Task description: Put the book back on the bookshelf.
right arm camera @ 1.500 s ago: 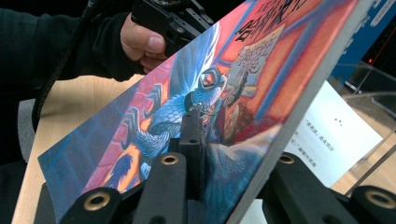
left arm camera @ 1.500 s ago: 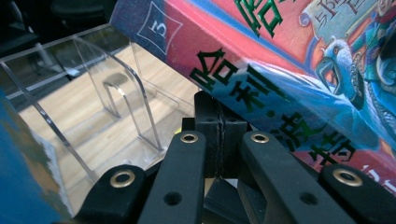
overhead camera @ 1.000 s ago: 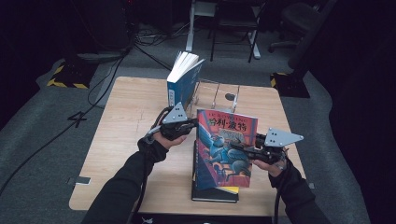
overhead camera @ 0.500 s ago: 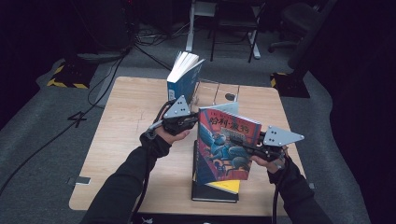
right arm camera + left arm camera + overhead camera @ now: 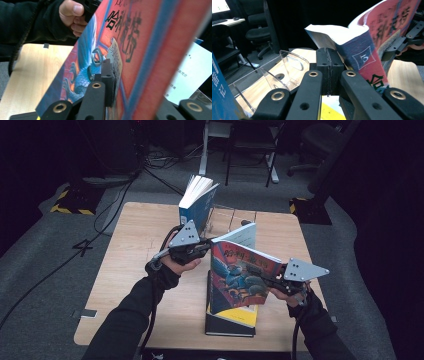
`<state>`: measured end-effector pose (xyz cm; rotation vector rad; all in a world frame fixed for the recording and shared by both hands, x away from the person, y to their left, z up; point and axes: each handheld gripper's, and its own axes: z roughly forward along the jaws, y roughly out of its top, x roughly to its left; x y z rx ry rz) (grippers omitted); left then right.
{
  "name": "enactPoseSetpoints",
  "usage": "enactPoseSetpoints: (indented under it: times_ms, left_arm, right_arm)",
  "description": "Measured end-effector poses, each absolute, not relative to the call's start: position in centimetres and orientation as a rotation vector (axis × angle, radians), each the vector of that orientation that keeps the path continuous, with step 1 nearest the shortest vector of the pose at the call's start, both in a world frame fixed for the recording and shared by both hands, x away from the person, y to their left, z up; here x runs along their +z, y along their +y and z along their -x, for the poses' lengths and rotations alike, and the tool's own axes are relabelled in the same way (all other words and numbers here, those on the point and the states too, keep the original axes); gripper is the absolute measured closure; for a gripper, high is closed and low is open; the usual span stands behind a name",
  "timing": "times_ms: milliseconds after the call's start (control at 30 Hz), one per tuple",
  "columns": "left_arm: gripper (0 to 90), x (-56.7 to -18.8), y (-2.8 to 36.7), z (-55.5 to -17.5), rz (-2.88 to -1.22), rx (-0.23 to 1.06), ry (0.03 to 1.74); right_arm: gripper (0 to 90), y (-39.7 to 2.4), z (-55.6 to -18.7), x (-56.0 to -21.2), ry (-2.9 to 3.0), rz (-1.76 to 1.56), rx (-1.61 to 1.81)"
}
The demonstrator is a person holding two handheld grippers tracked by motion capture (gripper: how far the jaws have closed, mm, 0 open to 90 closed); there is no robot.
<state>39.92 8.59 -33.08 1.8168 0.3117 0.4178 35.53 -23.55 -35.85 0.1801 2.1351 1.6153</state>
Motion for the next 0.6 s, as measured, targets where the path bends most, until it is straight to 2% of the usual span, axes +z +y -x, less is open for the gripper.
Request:
enactPoseSetpoints:
  times_ms: [333, 600]
  left_arm:
    - [79.1, -34.3, 9.1, -38.4, -1.803, 0.397, 0.333]
    - [69.9, -37.3, 9.3, -36.9, -1.835, 0.349, 0.354]
  right_arm:
    - [84.2, -24.0, -34.0, -36.1, 2.103, -0.164, 1.631]
    - [84.4, -24.2, -33.5, -36.2, 2.089, -0.166, 1.648]
